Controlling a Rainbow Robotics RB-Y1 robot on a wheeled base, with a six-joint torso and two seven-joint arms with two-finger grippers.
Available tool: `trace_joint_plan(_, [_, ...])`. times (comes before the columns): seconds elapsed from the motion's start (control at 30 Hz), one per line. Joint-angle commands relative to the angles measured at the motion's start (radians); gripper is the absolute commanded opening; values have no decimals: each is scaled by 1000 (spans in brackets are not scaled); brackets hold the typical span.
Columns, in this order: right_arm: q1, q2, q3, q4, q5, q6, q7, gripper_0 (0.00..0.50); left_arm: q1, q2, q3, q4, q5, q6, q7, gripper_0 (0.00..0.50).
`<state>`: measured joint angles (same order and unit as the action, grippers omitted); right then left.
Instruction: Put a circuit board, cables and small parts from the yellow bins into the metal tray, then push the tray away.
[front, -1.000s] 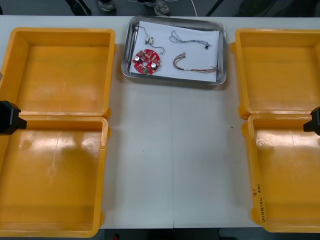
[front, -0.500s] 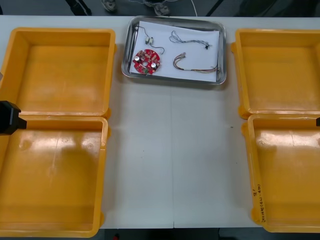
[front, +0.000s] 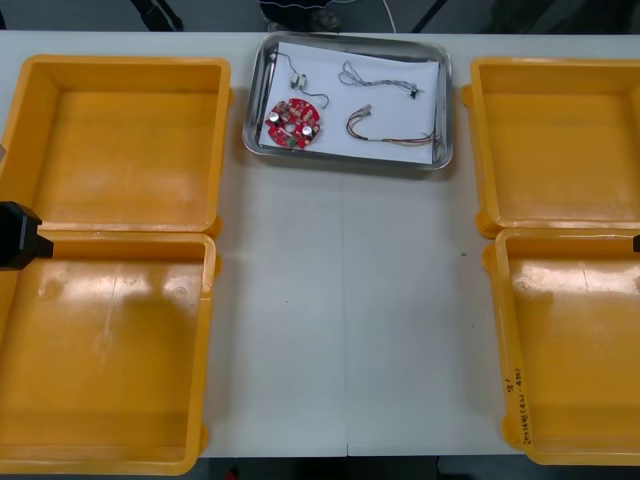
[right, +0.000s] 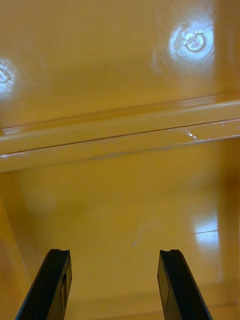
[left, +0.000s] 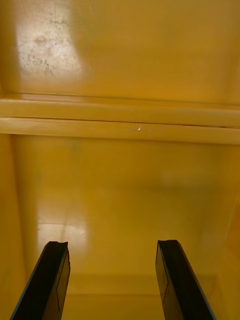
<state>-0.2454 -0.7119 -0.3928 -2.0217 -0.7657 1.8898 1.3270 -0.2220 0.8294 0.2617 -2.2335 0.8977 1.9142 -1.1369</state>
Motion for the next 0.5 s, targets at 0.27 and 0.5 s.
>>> trace_joint_plan(0.27, [9, -47, -26, -2, -6, 0, 24, 500, 12, 42, 30, -29, 6, 6, -80, 500])
trace_joint_plan(0.5, [9, -47, -26, -2, -6, 0, 24, 500, 12, 42, 30, -29, 6, 6, -80, 500])
